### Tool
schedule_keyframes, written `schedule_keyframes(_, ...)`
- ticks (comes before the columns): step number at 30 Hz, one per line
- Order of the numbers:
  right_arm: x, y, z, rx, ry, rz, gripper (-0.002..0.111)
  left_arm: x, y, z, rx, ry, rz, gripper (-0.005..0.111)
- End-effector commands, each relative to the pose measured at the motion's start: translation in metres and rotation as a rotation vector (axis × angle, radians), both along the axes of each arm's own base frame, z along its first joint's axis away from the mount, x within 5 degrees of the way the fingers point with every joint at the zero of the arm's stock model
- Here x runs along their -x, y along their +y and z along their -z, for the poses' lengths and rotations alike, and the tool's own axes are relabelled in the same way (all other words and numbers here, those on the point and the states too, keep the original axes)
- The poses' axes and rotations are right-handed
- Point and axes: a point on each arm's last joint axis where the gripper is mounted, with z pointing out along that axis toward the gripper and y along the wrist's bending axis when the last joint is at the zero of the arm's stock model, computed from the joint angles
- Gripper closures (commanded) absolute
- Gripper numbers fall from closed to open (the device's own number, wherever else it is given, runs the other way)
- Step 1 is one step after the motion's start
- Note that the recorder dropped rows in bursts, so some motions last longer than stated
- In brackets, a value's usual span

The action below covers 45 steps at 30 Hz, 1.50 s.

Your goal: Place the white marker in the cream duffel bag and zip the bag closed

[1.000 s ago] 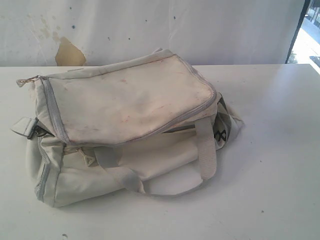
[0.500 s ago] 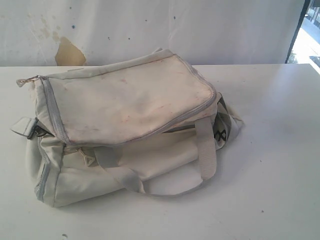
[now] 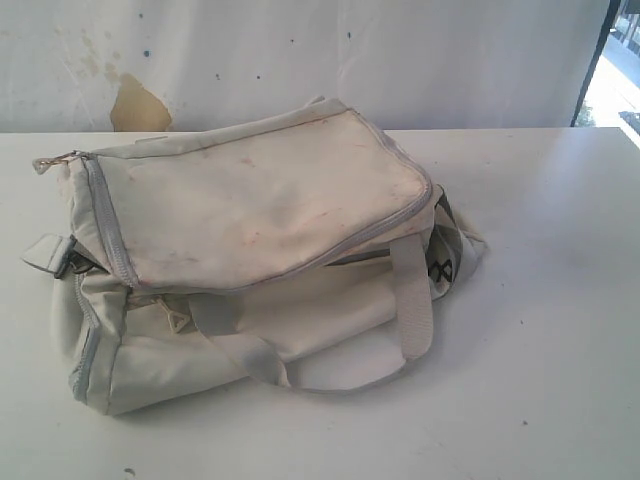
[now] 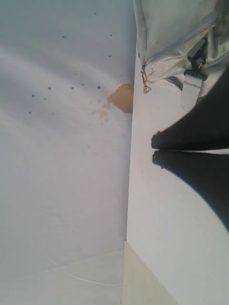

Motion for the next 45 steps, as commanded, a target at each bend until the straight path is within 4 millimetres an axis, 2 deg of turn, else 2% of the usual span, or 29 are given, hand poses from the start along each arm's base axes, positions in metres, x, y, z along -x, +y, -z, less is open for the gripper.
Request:
schedule_keyframes(1, -0.028, 0.002, 0.012, 0.019, -0.035, -0.010, 0.108, -0.038, -0.003, 0.026, -0.016, -0.003, 0.033, 0.107)
schedule_keyframes(6, -0.058, 0.005, 0.028, 0.038, -0.106, -0.029, 0.108, -0.069, -0.008, 0.055, -0.010, -0.036, 0.086, 0.107)
schedule_keyframes(11, -0.081, 0.008, 0.046, 0.052, -0.176, -0.049, 0.108, -0.090, -0.013, 0.077, 0.003, -0.121, 0.131, 0.107)
schedule_keyframes(20, -0.109, 0.012, 0.084, 0.065, -0.216, -0.077, 0.108, -0.111, -0.016, 0.118, 0.035, -0.155, 0.165, 0.107)
schedule_keyframes(26, -0.123, 0.014, 0.113, 0.069, -0.221, -0.094, 0.108, -0.122, -0.017, 0.159, 0.039, -0.132, 0.176, 0.107)
schedule_keyframes(28, -0.127, 0.015, 0.123, 0.069, -0.207, -0.098, 0.108, -0.122, -0.017, 0.160, 0.037, -0.156, 0.179, 0.107)
schedule_keyframes(31, -0.132, 0.015, 0.139, 0.063, -0.168, -0.101, 0.108, -0.122, -0.017, 0.165, 0.042, -0.099, 0.173, 0.107)
schedule_keyframes(37, -0.140, 0.016, 0.176, -0.045, -0.069, -0.109, 0.108, -0.122, -0.017, 0.166, 0.046, -0.083, 0.172, 0.107)
schedule_keyframes(45, -0.140, 0.015, 0.187, -0.048, 0.034, -0.095, 0.108, -0.122, -0.017, 0.167, 0.046, -0.077, 0.171, 0.107)
